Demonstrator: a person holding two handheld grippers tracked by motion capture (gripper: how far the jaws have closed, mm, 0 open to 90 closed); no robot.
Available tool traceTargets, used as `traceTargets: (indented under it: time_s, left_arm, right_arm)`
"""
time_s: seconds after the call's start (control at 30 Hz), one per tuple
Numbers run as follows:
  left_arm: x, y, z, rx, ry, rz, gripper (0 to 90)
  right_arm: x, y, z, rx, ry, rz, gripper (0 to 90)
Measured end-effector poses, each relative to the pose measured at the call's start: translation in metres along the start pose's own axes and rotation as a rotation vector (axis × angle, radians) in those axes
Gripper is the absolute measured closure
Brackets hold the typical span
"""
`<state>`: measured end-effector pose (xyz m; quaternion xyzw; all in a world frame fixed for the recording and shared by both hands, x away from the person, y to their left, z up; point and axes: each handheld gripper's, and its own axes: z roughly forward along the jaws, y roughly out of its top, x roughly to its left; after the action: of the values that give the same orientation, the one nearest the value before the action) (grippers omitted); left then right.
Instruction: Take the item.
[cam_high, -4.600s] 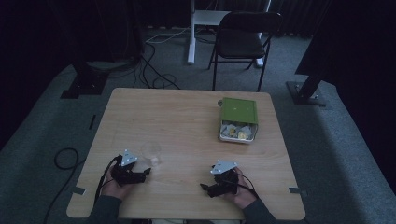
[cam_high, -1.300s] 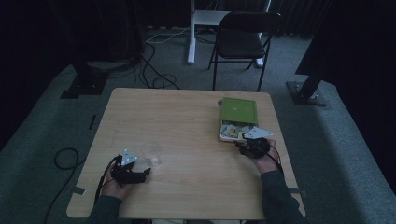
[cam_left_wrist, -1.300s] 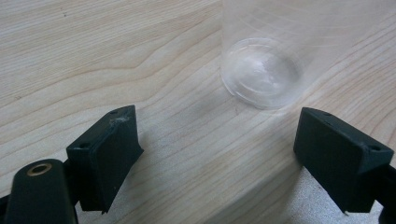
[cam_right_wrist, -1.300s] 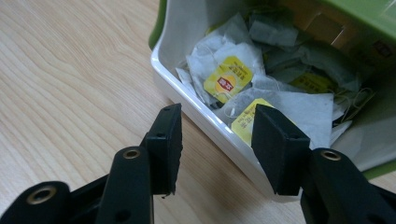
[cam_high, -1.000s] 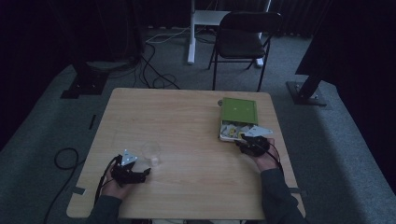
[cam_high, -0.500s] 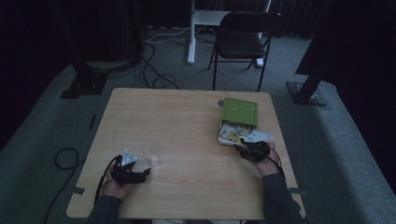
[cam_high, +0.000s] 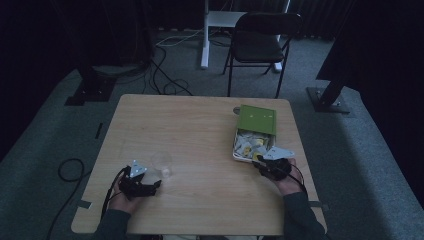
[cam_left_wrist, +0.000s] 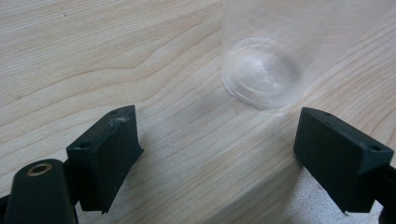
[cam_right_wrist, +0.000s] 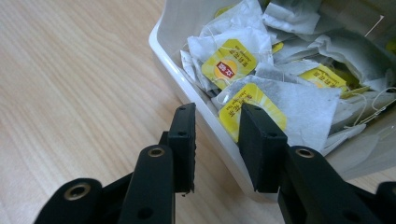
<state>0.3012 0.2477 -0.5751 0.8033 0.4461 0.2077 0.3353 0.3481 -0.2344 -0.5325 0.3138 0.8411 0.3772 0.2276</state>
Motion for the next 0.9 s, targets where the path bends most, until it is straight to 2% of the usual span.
traceTargets:
  time_s: [0.23,0.4,0.43,0.63,0.73,0.9]
  left_arm:
    - [0.000,0.000,0.000,0.000,0.000,0.001,15.1]
    - [0.000,0.000,0.000,0.000,0.000,0.001,15.1]
    - [0.000,0.000,0.000,0.000,0.000,0.000,15.1]
    - [0.000,0.000,0.000,0.000,0.000,0.000,15.1]
    - [0.000,0.000,0.000,0.000,0.000,0.000,15.1]
    - [0.000,0.000,0.000,-0.001,0.000,-0.003,15.1]
  right_arm:
    - [0.006,-0.006,-0.004,0.010,0.031,-0.006,68.9]
    - [0.007,-0.007,-0.006,0.003,0.030,-0.008,68.6]
    - [0.005,-0.004,-0.009,-0.023,0.021,0.004,67.8]
    - [0.003,0.006,-0.013,-0.057,-0.010,0.007,66.8]
    - [0.002,0.011,-0.012,-0.058,-0.040,0.015,66.1]
    - [0.000,0.017,-0.010,-0.057,-0.059,0.025,62.6]
